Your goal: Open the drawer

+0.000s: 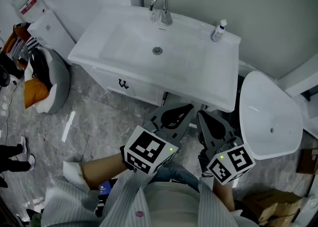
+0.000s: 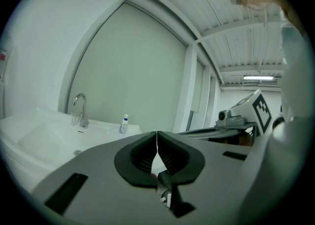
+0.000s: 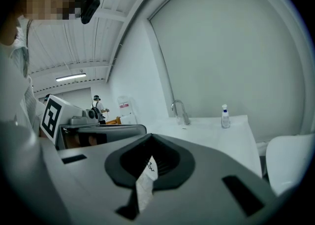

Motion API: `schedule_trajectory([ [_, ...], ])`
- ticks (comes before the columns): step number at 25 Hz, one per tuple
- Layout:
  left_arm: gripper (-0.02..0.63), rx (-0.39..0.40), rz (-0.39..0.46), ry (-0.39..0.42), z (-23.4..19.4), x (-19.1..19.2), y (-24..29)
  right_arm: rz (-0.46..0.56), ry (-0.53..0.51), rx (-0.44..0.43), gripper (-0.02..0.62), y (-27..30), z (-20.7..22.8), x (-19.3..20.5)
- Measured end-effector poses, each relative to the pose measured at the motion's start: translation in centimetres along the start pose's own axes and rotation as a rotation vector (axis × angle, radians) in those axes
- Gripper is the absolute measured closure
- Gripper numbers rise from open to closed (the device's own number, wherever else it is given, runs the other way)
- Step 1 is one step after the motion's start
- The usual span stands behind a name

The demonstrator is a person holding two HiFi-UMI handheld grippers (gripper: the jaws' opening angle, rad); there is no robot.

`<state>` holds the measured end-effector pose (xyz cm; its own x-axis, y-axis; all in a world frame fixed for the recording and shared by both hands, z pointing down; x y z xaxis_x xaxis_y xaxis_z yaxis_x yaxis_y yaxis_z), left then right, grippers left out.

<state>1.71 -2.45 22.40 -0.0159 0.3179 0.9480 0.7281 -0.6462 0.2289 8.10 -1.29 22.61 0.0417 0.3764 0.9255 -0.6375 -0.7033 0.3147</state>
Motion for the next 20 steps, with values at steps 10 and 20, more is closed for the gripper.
schedule_trajectory([
  [10,0.588,0.003,-0.018,0.005,-0.3,0.26,0.26,-0.005,0.019,-0.002,0.588,0.44,0.41,0.22],
  [20,0.588,0.01,-0.031,0.016,-0.12,0.61,0.25,-0.009,0.021,-0.006,0.588,0.44,0.36,0.37],
])
Point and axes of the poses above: the fingertips, and each gripper's own axes: y forward along the fingers, z to its right, x out of its underside, the point moved 3 cm from there along -y, backward along the fingers, and after that the axes turned 5 degrees about -z, right-handed, at the moved point
